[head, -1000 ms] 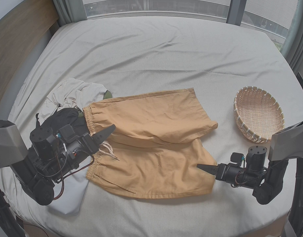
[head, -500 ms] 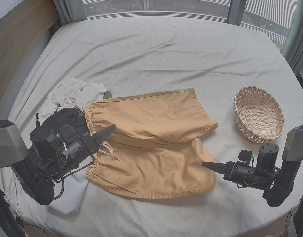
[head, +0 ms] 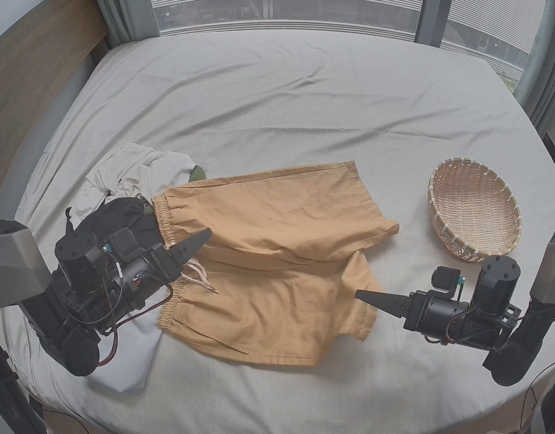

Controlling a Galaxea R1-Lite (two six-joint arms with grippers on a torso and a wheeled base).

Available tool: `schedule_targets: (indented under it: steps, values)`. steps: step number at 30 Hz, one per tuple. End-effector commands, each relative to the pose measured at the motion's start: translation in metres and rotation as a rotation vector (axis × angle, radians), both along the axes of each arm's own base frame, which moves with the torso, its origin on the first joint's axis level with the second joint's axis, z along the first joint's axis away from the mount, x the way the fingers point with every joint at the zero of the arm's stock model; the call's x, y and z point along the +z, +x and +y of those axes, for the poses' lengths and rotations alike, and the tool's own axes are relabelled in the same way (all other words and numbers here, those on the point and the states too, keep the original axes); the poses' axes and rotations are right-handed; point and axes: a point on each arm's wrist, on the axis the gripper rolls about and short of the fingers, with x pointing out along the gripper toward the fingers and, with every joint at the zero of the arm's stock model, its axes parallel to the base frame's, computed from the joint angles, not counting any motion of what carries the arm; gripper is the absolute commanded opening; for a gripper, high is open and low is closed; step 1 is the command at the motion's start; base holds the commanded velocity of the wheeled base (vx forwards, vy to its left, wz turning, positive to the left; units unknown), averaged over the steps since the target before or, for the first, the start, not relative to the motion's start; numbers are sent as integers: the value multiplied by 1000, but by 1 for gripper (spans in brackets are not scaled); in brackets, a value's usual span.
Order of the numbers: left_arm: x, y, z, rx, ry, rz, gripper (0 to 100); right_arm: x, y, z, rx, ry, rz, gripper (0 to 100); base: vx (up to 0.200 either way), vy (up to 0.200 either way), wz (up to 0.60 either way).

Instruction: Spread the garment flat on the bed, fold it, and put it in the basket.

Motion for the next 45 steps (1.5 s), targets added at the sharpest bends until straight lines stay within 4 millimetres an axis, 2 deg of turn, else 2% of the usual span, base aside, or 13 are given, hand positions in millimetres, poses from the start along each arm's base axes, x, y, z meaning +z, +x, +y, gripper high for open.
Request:
schedule_targets:
  steps: [1, 5, 6, 16, 24, 30, 35, 38, 45]
  values:
    - [0, 0, 0, 1, 0, 2, 100, -10, 8, 3, -3, -12, 20, 100, 0, 0, 0]
    - [-1, 0, 0, 1, 0, 2, 100, -11, 8, 5, -8, -15, 22, 100, 0, 0, 0]
    - [-1, 0, 0, 1, 0, 2, 100, -11, 9, 5, -12, -16, 21, 0, 0, 0, 0]
    - [-2, 0, 1, 4, 0, 7, 100, -8, 8, 8, -14, -11, 5, 0, 0, 0, 0]
    - [-2, 0, 1, 4, 1, 8, 100, 1, 0, 32, 77, 9, -36, 0, 0, 0, 0]
    - [-2, 0, 1, 6, 1, 8, 100, -10, 6, 50, 121, 6, -31, 0, 0, 0, 0]
    - [-3, 0, 0, 3, 1, 10, 100, -20, 9, 55, 130, -7, -6, 0, 0, 0, 0]
    - [-3, 0, 0, 1, 3, 10, 100, -34, 14, 58, 128, -26, 26, 0, 0, 0, 0]
    - [-3, 0, 0, 4, 3, 10, 100, -38, 29, 66, 129, -9, 3, 0, 0, 0, 0]
